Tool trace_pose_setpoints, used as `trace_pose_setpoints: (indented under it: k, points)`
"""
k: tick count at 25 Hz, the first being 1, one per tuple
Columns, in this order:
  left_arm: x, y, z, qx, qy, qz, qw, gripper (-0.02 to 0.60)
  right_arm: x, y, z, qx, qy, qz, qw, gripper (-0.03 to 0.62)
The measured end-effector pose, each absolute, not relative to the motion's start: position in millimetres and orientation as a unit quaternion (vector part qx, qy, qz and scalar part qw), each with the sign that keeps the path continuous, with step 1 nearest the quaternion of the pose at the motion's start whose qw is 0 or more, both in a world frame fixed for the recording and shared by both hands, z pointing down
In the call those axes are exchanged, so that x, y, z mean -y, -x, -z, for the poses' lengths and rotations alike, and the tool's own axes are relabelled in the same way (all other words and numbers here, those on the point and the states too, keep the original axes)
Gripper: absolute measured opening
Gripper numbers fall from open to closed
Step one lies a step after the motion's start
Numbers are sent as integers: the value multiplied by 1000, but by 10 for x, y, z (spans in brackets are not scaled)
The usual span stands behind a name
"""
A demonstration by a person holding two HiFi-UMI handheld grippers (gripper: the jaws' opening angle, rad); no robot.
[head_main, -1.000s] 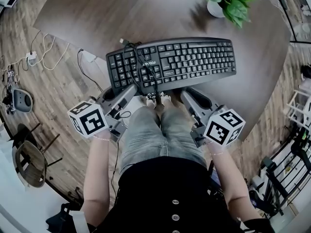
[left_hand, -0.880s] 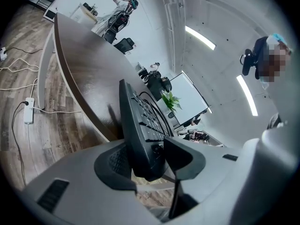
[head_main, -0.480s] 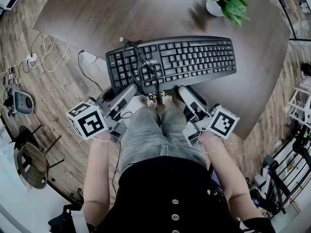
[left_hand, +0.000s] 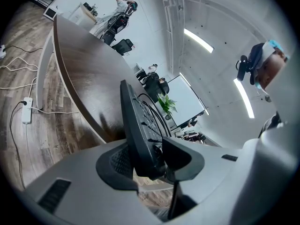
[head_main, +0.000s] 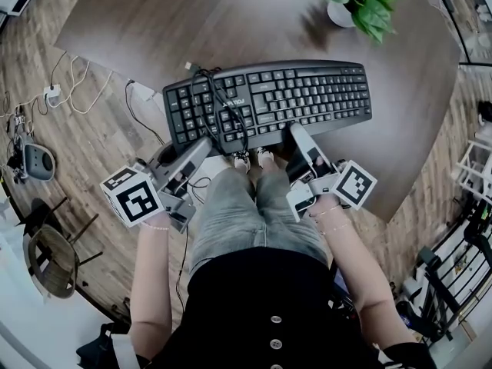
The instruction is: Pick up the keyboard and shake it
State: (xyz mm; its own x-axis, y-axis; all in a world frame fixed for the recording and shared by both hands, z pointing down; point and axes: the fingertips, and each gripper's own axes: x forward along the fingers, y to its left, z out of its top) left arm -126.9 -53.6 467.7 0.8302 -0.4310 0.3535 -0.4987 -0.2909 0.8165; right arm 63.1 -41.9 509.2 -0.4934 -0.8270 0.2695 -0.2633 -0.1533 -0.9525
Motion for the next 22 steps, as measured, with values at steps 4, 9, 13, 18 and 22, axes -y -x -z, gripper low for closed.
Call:
trace_pose_setpoints:
  k: [4,9,13,18,22]
  points:
    - [521,1268,-4654,287,-802,-32,522,173,522,-708,-5116,-594,459,611,251,232]
    - [531,1265,-4633,285,-806,-30,519,172,639,-785,-5127,-587,466,604,271,232]
    - [527,1269,-4668,282,-807,-33,518,173,672,-801,-5167,-583,471,602,276,230]
    - [521,1269,-4690,278,-808,-37,518,173,675,-832,-5177,-569,463,606,307,186]
    - [511,1258,-4701,274,-810,-41,516,176,688,-860,-5169,-556,456,610,333,163]
